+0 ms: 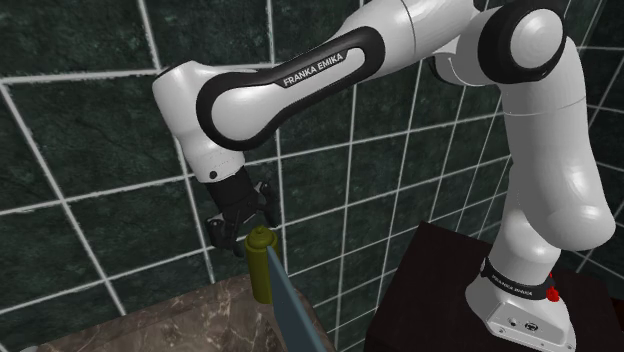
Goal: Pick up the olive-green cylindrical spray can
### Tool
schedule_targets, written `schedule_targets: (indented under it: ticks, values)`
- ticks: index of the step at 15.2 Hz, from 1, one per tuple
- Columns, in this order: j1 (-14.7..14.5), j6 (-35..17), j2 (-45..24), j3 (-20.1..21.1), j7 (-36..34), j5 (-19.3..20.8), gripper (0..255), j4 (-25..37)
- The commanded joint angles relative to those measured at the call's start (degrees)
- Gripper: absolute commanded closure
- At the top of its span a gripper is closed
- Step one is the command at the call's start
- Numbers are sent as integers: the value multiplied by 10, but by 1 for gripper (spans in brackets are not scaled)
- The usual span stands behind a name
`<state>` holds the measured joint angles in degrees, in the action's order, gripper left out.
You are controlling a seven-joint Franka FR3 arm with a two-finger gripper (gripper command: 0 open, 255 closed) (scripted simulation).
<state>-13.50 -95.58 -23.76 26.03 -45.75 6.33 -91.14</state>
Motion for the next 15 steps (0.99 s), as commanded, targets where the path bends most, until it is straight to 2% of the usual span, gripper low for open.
schedule_targets:
  ticks: [1, 9, 15]
  values:
    - [3, -5, -4, -3, 1, 1, 255, -5]
    - [2, -6, -8, -4, 1, 2, 255, -3]
    - [3, 32, 5, 0, 2, -3, 255, 23]
